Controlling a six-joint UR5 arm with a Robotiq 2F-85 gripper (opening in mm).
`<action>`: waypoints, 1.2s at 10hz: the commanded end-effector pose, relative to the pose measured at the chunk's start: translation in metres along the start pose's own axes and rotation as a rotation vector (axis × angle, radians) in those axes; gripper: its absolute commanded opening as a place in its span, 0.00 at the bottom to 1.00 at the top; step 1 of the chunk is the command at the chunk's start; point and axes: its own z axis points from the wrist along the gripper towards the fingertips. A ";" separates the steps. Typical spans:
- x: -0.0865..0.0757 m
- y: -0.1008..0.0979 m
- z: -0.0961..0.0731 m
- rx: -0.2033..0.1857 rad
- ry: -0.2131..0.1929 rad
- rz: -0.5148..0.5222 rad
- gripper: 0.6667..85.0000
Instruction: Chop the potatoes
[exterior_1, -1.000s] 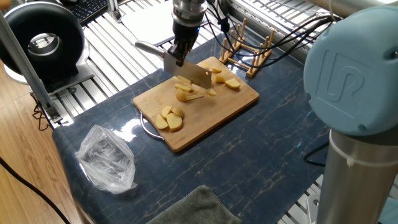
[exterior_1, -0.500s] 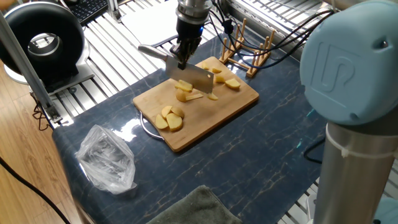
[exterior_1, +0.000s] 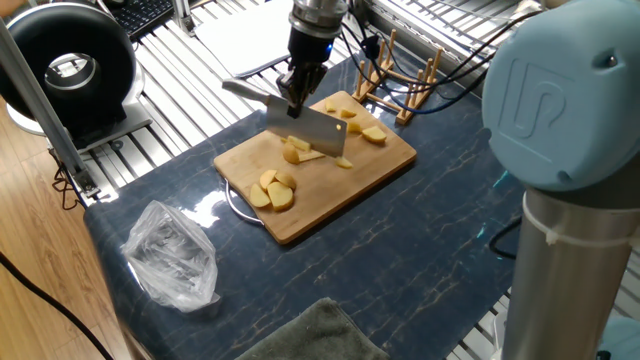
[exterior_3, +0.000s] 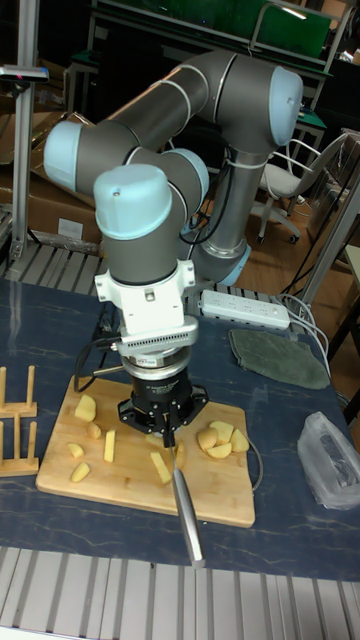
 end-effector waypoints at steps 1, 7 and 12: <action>0.000 -0.003 0.000 0.006 -0.004 -0.020 0.00; -0.046 -0.016 -0.054 0.313 -0.028 -0.142 0.00; -0.089 -0.026 -0.064 0.422 -0.084 -0.212 0.00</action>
